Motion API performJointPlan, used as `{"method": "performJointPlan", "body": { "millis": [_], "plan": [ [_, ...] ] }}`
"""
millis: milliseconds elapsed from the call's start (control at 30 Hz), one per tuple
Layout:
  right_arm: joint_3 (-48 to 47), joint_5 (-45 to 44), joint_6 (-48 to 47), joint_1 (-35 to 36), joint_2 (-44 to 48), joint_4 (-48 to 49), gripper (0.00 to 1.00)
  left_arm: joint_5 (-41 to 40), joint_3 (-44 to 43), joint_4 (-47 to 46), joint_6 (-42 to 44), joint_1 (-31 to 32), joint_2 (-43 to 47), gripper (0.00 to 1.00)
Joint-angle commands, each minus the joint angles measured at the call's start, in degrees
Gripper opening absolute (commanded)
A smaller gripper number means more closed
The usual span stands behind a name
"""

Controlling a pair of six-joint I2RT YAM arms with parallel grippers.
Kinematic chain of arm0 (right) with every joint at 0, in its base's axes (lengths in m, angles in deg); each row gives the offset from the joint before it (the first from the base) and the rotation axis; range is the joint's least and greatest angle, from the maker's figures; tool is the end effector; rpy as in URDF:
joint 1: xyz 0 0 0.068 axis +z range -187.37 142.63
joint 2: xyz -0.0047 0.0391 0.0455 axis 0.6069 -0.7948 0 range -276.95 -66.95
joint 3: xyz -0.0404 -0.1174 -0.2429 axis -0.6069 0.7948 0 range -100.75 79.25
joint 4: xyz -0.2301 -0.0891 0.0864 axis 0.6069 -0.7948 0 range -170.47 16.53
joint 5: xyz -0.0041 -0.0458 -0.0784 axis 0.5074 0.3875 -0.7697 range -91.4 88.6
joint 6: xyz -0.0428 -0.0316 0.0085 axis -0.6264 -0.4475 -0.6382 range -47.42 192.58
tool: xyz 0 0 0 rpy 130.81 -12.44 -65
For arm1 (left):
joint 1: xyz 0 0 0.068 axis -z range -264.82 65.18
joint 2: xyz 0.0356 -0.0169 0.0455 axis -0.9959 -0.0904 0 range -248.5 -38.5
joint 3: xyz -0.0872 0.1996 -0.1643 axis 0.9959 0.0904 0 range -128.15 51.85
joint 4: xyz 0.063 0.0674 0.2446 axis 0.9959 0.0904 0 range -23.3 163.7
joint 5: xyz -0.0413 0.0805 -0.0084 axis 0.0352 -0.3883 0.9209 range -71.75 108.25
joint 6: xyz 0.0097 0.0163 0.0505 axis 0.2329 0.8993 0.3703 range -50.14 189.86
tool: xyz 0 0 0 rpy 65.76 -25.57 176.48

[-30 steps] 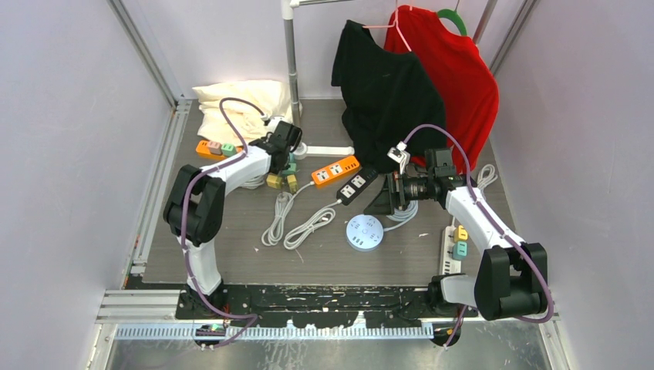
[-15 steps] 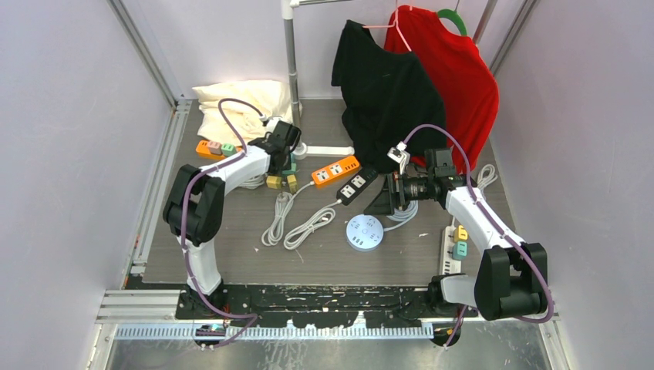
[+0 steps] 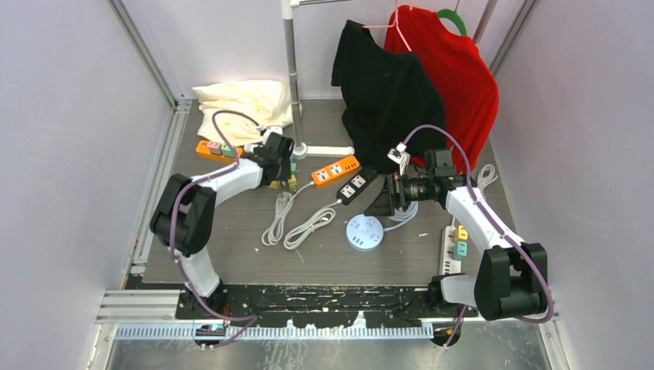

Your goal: Pull the plug off the socket

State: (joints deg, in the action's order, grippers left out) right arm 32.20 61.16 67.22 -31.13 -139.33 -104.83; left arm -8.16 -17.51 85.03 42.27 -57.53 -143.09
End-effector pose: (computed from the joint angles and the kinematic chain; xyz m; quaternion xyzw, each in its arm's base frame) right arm 0.2320 0.0571 0.2391 -0.2308 0.7995 0.4993 0.2412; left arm 0.3487 -0.1619 0.1914 -0.0740 0.9245 0.0523 0.3701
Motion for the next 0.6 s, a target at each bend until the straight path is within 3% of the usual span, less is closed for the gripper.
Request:
{"method": "performJointPlan", "body": {
  "millis": [0,133,233,567],
  "plan": [
    [-1.1,0.1,-1.8,-0.6,2.0,-0.2,1.00,10.8,8.4,-16.8,4.3,-0.3,9.7,0.59],
    [-1.2,-0.4,-2.4,-1.0,2.1,-0.6,1.00,27.7,20.3,-35.6,8.3,-0.2,16.7,0.66],
    [-1.5,-1.2,-3.9,-1.5,2.6,-1.7,1.00,33.7,25.7,-44.2,10.1,0.8,20.3,0.75],
    [-3.5,-5.7,-11.4,-4.1,4.8,-7.4,1.00,43.3,32.0,-48.3,11.0,8.6,27.9,0.81]
  ]
}}
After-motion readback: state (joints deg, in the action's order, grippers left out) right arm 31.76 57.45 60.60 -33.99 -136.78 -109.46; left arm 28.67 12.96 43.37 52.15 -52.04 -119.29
